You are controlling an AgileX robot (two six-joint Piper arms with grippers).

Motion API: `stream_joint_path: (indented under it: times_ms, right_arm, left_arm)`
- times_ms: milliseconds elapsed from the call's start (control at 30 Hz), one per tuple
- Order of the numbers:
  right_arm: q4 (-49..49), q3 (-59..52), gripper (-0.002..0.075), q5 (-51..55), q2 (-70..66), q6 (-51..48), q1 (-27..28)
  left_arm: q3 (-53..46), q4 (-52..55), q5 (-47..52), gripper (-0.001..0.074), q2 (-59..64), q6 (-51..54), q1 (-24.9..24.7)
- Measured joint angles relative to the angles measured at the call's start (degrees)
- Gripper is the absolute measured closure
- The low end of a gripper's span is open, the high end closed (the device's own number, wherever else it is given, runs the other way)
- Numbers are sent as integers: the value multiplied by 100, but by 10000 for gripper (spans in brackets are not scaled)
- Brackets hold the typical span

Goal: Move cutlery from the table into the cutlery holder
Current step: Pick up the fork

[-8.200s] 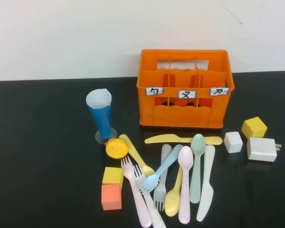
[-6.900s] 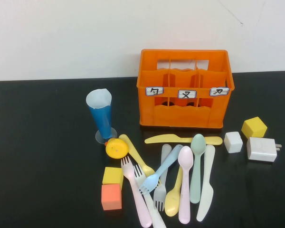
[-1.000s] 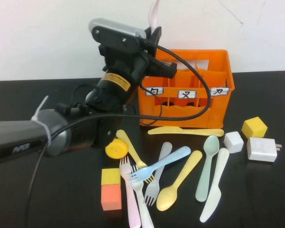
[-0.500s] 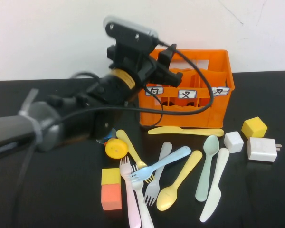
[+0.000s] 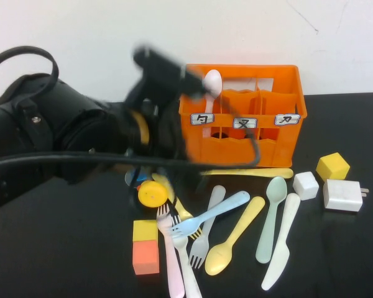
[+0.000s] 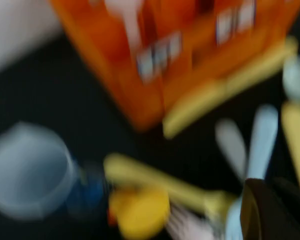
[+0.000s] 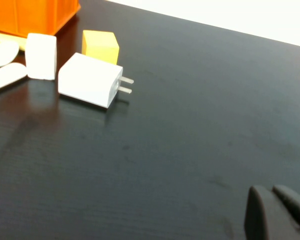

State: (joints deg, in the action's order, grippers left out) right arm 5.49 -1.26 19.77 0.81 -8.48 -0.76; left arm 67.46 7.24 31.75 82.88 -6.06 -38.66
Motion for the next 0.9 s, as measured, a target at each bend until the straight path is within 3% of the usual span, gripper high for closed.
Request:
stream_joint_path:
  times_ms: [133, 433, 900]
  right_arm:
    - [0, 0, 729, 0, 0, 0, 0]
    - [0, 0, 729, 0, 0, 0, 0]
    - [0, 0, 729, 0, 0, 0, 0]
  left_arm:
    - [-82, -246, 1130, 734, 62, 337, -144]
    - [-1120, -1536, 631, 735, 71, 440, -276]
    - [-1412, -1719, 787, 735, 71, 503, -276]
